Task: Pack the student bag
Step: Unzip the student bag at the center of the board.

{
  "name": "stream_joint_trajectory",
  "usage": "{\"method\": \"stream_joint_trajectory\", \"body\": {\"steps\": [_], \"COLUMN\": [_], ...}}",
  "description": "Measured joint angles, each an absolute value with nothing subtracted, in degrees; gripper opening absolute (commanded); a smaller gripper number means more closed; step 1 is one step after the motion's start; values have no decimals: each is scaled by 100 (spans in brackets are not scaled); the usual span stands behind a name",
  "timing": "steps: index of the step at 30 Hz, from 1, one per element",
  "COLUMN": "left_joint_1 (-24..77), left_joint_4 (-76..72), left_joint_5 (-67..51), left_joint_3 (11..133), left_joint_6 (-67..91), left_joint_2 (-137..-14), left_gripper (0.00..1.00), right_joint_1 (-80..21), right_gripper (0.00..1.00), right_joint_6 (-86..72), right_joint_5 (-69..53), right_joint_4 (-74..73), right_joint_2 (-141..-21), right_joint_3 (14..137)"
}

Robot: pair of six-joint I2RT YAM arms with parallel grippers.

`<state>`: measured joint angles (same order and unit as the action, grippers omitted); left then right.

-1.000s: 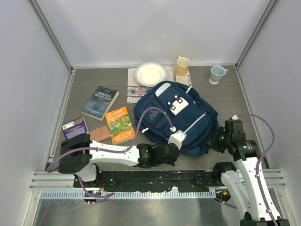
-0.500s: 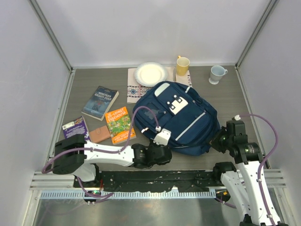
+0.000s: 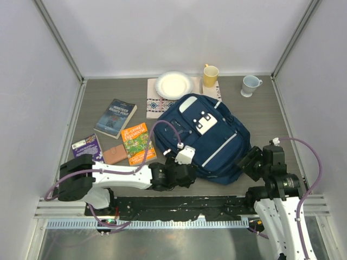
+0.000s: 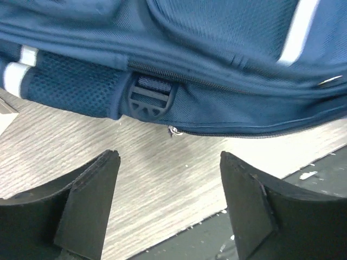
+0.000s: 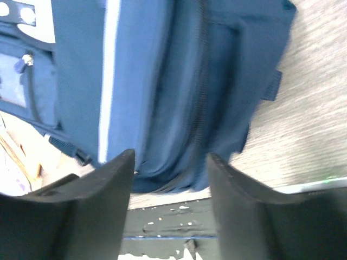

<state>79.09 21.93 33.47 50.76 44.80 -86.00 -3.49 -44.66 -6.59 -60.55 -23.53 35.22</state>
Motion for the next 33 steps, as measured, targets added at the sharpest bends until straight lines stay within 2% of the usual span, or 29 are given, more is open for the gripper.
{"method": "stream_joint_trajectory", "body": {"steps": [3, 4, 6, 10, 14, 21, 27, 33], "left_joint_1": [7909, 7907, 7905, 7902, 7747, 7061, 6464, 6195], "left_joint_4": [2095, 2047, 1994, 2001, 2165, 2320, 1785, 1131], "left_joint_5": [3131, 3072, 3026, 3173, 3330, 3181, 2571, 2080], "left_joint_3": [4980, 4939, 4862, 4799, 4807, 4604, 4051, 4032], "left_joint_6": [4440, 4427, 4429, 4431, 4464, 4960, 5242, 5334], "left_joint_2": [-8232, -8049, -7701, -6936, -6705, -6823, -7057, -7618], "left_gripper": [91, 96, 99, 100, 100, 100, 100, 99], "right_joint_1": [-338, -336, -336, -336, -336, -320, -174, 217], "right_gripper": [83, 84, 84, 86, 92, 94, 94, 94], "right_joint_6": [-4504, -4499, -4497, -4431, -4180, -3288, -2720, -2547], "right_joint_5": [-624, -561, -395, 54, 440, 1103, 954, 611], "right_joint_4": [-6055, -6099, -6160, -6134, -5828, -4624, -3498, -2727], "right_joint_2": [-2112, -2082, -2106, -2340, -3065, -5116, -6497, -7496], "right_joint_3": [3529, 3590, 3750, 4276, 4591, 4976, 4984, 4984]}}
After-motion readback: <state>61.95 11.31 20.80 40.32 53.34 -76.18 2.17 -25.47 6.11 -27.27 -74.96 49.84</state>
